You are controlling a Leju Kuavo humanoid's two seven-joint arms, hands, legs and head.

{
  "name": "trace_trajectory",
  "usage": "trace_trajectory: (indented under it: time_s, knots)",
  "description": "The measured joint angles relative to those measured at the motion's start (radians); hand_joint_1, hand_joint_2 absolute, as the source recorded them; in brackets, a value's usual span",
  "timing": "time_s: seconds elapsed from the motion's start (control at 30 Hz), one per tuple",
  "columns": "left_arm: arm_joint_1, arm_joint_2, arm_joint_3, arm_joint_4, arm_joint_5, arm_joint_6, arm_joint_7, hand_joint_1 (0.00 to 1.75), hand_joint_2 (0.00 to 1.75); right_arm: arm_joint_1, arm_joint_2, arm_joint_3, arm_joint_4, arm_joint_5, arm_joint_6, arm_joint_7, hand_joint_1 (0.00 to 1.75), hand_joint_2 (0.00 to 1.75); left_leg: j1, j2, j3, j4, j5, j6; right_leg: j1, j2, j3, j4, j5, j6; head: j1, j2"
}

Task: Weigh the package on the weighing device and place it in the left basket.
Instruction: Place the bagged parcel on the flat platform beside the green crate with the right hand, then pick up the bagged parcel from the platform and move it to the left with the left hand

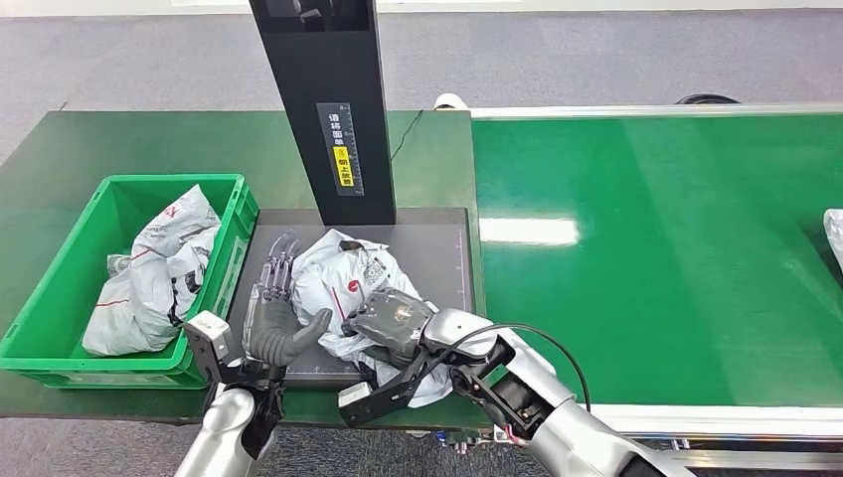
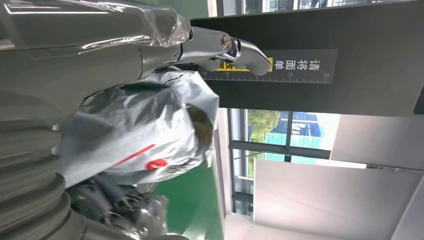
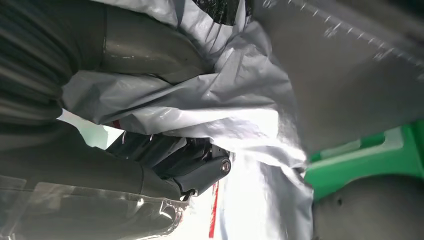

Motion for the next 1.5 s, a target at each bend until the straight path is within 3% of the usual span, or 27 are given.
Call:
trace_trajectory:
  time_s: [0.07,0.2,0.3,0.33,0.43,0.47,0.63,0.8,0.93,1.1,1.5]
  knots:
    - [-0.001,0.000,-0.004,0.003,0.004,0.000,0.000,0.00,1.75,-0.017,0.009,0.016,0.032,-0.014,0.006,0.015,1.44,1.75,0.000,0.000,0.000,0.000,0.000,0.000,0.000,0.000,0.000,0.000,0.000,0.000,0.000,0.000]
    - [-0.002,0.000,-0.010,0.005,0.005,0.002,0.000,0.00,1.75,-0.042,0.024,0.039,0.092,-0.017,-0.050,0.135,1.71,1.75,0.000,0.000,0.000,0.000,0.000,0.000,0.000,0.000,0.000,0.000,0.000,0.000,0.000,0.000]
    - [-0.002,0.000,-0.012,0.007,0.006,0.006,0.000,0.00,1.75,-0.059,0.029,0.040,0.132,-0.035,-0.092,0.207,1.68,1.75,0.000,0.000,0.000,0.000,0.000,0.000,0.000,0.000,0.001,0.000,0.000,0.000,0.000,0.000]
    - [-0.003,0.000,-0.012,0.008,0.006,0.008,0.000,0.00,1.75,-0.063,0.030,0.037,0.143,-0.042,-0.099,0.220,1.49,1.75,0.000,0.000,0.000,0.000,0.000,0.000,0.000,0.000,0.001,0.000,0.000,0.000,0.000,0.000]
    - [-0.006,0.000,-0.012,0.012,0.011,0.014,-0.001,0.00,1.75,-0.070,0.037,0.025,0.172,-0.056,-0.115,0.267,0.25,1.75,0.000,0.000,0.001,0.000,0.000,0.000,0.000,0.000,0.001,0.000,0.000,0.000,0.000,0.000]
    - [-0.008,0.000,-0.012,0.014,0.012,0.016,-0.001,0.00,1.75,-0.071,0.040,0.020,0.179,-0.058,-0.125,0.286,0.01,1.75,0.000,0.000,0.001,0.000,0.000,0.000,0.000,0.000,0.001,0.000,0.000,0.000,0.000,0.000]
    - [-0.013,-0.002,-0.012,0.017,0.014,0.020,-0.002,0.00,1.75,-0.071,0.047,-0.005,0.200,-0.060,-0.220,0.293,0.00,1.75,0.000,0.000,0.001,0.000,0.000,0.000,0.000,0.000,0.001,0.000,0.000,0.000,0.000,0.000]
    - [-0.016,-0.002,-0.012,0.019,0.015,0.019,-0.002,0.00,1.75,-0.061,0.047,-0.056,0.201,-0.147,-0.278,0.153,0.00,1.75,0.000,0.000,0.001,0.000,0.000,0.000,0.000,0.000,0.001,0.000,0.000,0.000,0.000,0.000]
    - [-0.024,-0.002,-0.014,0.028,0.017,0.016,-0.004,0.00,1.75,-0.037,0.047,-0.128,0.172,-0.307,-0.239,-0.020,0.00,1.75,0.000,0.000,0.001,0.000,0.000,0.000,0.000,0.000,0.000,0.000,0.000,0.000,0.000,0.000]
    - [-0.037,-0.002,-0.019,0.042,0.010,0.021,-0.021,0.00,1.75,0.020,0.038,-0.237,0.062,-0.548,-0.094,-0.169,0.00,1.75,0.000,0.000,0.001,0.000,0.000,0.000,0.000,0.000,0.000,0.000,0.000,0.000,0.000,0.000]
    - [-0.041,0.011,-0.042,0.050,-0.134,0.021,-0.026,0.00,1.75,0.197,-0.044,-0.448,-0.344,-0.773,-0.088,-0.129,0.00,1.75,0.000,0.000,0.000,0.000,0.000,0.000,0.000,0.000,0.000,0.000,0.000,0.000,0.000,0.000]
